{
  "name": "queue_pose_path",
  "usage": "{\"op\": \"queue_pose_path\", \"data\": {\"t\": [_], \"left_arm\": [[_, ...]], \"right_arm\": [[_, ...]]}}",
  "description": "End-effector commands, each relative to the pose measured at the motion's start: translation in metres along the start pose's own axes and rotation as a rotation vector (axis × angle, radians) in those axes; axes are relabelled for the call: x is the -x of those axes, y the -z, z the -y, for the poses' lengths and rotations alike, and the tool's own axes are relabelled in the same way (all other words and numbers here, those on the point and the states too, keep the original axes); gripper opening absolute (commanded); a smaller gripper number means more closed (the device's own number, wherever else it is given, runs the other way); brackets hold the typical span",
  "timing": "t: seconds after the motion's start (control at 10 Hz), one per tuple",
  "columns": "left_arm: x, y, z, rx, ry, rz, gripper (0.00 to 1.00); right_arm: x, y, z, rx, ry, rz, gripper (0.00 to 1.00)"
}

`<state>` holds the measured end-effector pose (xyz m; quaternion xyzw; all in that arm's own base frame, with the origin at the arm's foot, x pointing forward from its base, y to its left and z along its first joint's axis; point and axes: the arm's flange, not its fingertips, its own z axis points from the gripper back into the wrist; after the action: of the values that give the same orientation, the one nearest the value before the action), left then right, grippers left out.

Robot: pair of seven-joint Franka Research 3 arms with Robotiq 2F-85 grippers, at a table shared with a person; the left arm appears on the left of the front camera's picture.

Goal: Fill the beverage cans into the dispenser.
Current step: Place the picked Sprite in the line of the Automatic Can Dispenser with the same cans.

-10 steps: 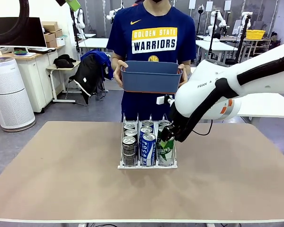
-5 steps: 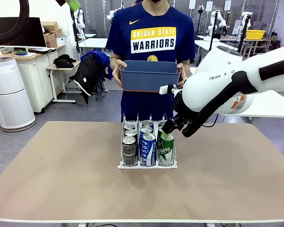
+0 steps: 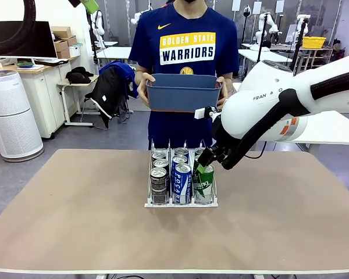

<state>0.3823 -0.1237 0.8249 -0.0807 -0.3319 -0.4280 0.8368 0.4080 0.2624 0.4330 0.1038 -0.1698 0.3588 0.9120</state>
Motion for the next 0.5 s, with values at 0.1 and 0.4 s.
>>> {"op": "queue_pose_path", "data": {"t": [0.1,0.4], "left_arm": [[0.002,-0.001,0.0,-0.001,-0.001,0.0,1.0],[0.002,-0.001,0.0,-0.001,-0.001,0.0,1.0]], "right_arm": [[0.0,0.0,0.0,0.0,0.0,0.0,1.0],[0.0,-0.054,0.003,-0.034,-0.066,0.139,1.0]]}}
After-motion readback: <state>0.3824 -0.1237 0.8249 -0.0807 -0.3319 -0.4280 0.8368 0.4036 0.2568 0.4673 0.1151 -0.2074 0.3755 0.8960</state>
